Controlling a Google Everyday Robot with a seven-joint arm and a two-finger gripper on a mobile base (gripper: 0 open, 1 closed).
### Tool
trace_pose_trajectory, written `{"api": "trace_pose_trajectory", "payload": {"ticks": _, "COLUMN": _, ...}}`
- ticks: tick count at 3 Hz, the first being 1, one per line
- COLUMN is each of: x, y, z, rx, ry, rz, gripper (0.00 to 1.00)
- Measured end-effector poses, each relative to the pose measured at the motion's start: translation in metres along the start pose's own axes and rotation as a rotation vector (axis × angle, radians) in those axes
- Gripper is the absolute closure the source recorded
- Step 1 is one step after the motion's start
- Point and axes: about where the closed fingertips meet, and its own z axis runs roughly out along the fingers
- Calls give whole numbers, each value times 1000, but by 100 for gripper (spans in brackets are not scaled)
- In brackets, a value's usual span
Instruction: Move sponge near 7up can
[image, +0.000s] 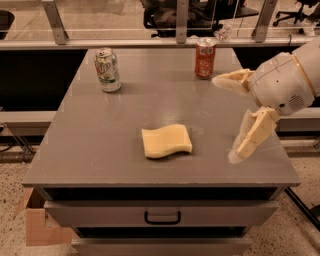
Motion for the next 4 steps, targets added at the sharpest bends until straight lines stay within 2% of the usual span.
{"api": "trace_pose_trajectory", "payload": {"ticks": 1, "x": -5, "y": -1, "z": 45, "rx": -74, "ry": -88, "rz": -20, "gripper": 0}}
{"api": "trace_pose_trajectory", "payload": {"ticks": 2, "x": -5, "y": -2, "z": 70, "rx": -97, "ry": -109, "rz": -8, "gripper": 0}}
{"api": "trace_pose_trajectory", "payload": {"ticks": 4, "x": 2, "y": 2, "z": 112, "rx": -113, "ry": -78, "rz": 79, "gripper": 0}}
